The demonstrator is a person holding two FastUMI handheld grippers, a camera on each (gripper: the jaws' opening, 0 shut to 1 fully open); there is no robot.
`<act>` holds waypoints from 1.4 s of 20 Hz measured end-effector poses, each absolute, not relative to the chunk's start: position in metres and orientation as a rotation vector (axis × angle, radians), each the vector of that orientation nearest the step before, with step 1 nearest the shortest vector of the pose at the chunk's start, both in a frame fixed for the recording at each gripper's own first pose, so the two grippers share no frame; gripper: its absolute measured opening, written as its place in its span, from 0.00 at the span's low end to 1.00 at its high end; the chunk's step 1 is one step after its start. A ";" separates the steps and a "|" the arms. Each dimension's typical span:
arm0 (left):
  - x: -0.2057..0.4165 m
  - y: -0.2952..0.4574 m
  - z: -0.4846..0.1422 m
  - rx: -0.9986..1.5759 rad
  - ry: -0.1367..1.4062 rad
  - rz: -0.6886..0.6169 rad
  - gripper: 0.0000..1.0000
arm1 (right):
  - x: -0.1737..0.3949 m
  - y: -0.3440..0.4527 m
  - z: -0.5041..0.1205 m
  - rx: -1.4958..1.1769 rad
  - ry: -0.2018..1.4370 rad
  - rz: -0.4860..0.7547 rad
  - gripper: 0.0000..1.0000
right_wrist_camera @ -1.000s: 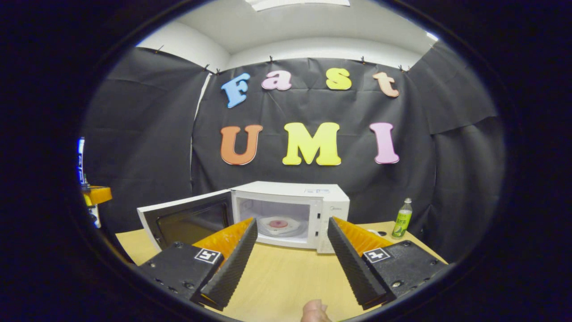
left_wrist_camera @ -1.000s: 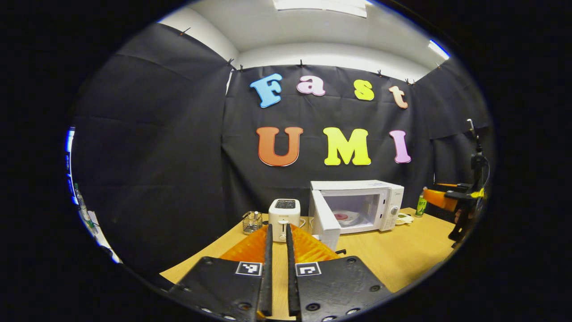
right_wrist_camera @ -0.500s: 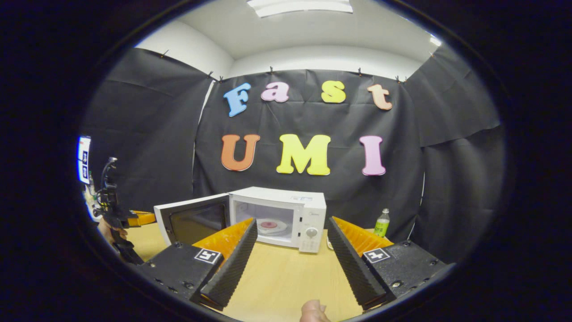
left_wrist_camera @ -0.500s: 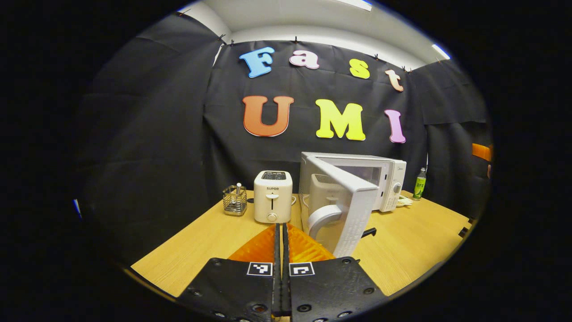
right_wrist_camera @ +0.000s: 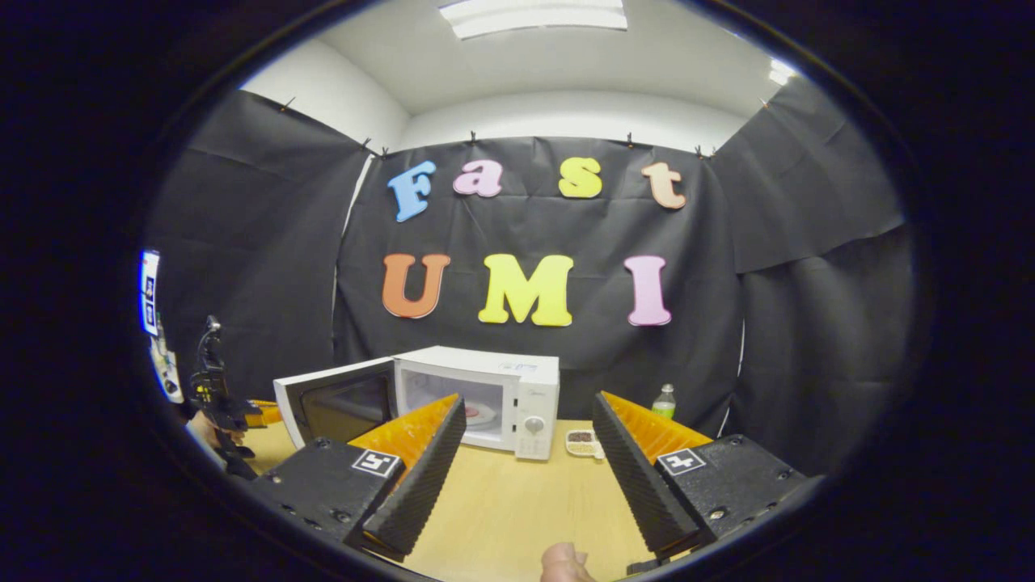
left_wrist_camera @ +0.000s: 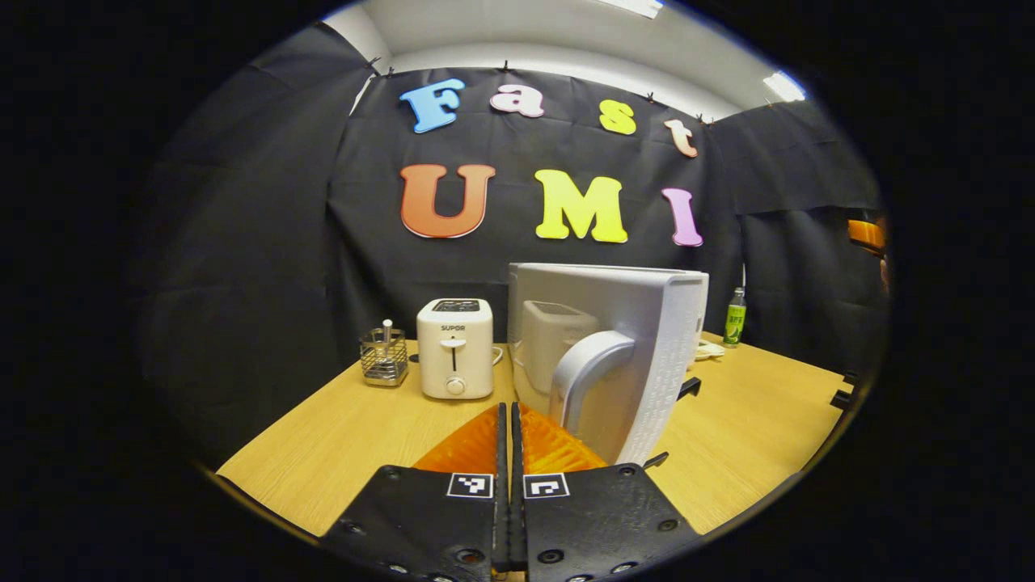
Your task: Open the microwave oven with the left hand, put the food in, and close the microwave oven.
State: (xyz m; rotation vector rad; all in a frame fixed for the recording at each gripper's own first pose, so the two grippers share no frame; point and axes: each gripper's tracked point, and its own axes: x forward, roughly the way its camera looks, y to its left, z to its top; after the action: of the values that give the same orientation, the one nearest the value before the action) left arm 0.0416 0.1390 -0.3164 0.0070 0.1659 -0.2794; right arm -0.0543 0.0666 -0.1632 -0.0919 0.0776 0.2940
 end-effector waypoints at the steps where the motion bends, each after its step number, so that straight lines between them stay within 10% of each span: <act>1: 0.041 0.128 -0.316 0.000 0.165 -0.317 0.00 | -0.055 0.065 -0.165 -0.090 0.082 0.296 0.92; 12: 0.067 0.017 -0.310 -0.039 0.167 -0.715 0.00 | -0.060 0.043 -0.155 -0.078 0.014 0.274 1.00; 28: 0.148 -0.135 -0.314 -0.014 0.184 -0.684 0.00 | -0.043 -0.002 -0.179 -0.020 0.042 0.228 1.00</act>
State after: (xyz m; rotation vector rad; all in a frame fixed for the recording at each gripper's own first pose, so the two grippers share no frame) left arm 0.1479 -0.1351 -0.3137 -0.0145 0.1836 -0.6843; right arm -0.0435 -0.0018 -0.1786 -0.0196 0.0419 0.2279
